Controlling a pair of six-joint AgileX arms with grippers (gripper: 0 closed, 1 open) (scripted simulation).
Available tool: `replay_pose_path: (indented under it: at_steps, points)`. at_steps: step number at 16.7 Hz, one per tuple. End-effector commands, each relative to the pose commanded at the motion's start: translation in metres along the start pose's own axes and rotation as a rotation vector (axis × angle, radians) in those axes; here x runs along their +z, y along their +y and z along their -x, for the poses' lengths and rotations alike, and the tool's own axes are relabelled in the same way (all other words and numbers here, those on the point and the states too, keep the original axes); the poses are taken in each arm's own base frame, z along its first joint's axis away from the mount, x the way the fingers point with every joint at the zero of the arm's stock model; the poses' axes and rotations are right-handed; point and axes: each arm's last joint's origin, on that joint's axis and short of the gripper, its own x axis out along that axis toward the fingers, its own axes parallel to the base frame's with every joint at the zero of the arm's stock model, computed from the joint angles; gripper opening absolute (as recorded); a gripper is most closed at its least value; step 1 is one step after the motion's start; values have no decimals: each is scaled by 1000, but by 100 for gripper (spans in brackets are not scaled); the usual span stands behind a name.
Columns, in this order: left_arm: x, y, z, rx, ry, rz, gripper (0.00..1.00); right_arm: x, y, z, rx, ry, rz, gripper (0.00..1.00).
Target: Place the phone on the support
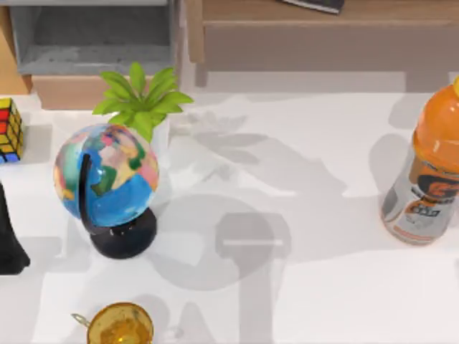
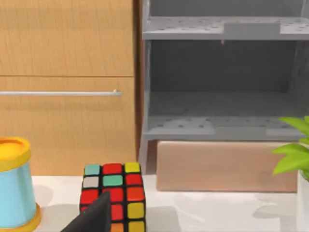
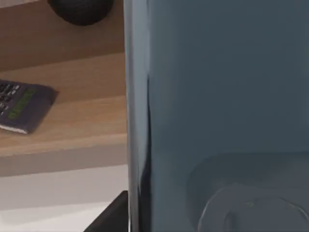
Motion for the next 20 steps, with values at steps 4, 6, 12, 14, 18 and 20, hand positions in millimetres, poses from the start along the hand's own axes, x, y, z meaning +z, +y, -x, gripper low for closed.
replay_pose_path:
  at_steps: [4,6,12,14,18,20]
  points:
    - [0,0,0,0,0,0,100,-51,-45,38,-124,-77,58,0]
    - [0,0,0,0,0,0,100,-81,-54,45,-148,-65,87,0]
    - [0,0,0,0,0,0,100,-121,-56,48,-130,-23,137,0]
    - [0,0,0,0,0,0,100,-121,-56,48,-130,-23,137,0]
    - [0,0,0,0,0,0,100,-115,-55,50,-138,-53,133,0]
    - [0,0,0,0,0,0,100,-105,-54,52,-146,-100,144,0]
